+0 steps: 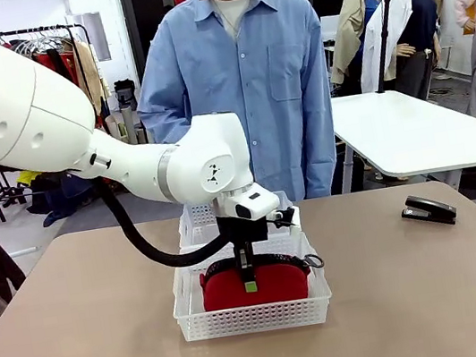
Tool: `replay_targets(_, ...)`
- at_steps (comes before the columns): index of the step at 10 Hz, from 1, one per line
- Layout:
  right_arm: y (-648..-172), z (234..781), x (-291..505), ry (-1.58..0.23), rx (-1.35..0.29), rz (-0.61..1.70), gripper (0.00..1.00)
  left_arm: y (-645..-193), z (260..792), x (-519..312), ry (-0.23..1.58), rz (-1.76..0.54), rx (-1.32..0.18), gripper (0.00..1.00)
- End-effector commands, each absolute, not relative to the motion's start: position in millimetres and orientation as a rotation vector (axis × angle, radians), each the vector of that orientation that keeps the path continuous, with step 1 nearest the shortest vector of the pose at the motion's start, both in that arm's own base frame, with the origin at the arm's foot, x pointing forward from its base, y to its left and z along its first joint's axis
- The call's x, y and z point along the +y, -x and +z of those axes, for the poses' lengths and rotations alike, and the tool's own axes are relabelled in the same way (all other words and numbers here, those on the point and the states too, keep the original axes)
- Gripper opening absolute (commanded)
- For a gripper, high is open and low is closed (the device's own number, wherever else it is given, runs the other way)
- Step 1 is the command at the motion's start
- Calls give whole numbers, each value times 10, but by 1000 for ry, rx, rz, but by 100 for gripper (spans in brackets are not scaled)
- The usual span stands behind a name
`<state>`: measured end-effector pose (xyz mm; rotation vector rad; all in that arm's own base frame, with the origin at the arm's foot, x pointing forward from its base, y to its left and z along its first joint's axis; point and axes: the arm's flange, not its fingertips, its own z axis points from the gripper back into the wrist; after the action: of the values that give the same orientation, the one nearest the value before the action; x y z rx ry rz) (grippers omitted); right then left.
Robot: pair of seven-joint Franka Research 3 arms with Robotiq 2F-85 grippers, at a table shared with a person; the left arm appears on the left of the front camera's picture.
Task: Distribute items into two baskets.
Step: Place the picked Pencil pouch into the Organizing basket as instructed by the person.
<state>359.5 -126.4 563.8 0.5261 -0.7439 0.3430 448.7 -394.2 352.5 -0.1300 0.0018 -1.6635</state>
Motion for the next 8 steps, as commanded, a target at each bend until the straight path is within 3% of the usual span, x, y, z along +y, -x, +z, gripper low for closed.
replay_targets(1, -3604, 5648, -1258, -538, -758, 348, 100, -4445, 3605, -3896, 101, -1625, 8, 37)
replay_targets(4, -3604, 5648, -1258, -538, -758, 348, 100, -4410, 4033, -3824, 83, -1605, 43, 96)
replay_targets(8, -3604, 5648, -1258, -538, -758, 348, 100, -4292, 4431, -3604, 67, -1568, 39, 100)
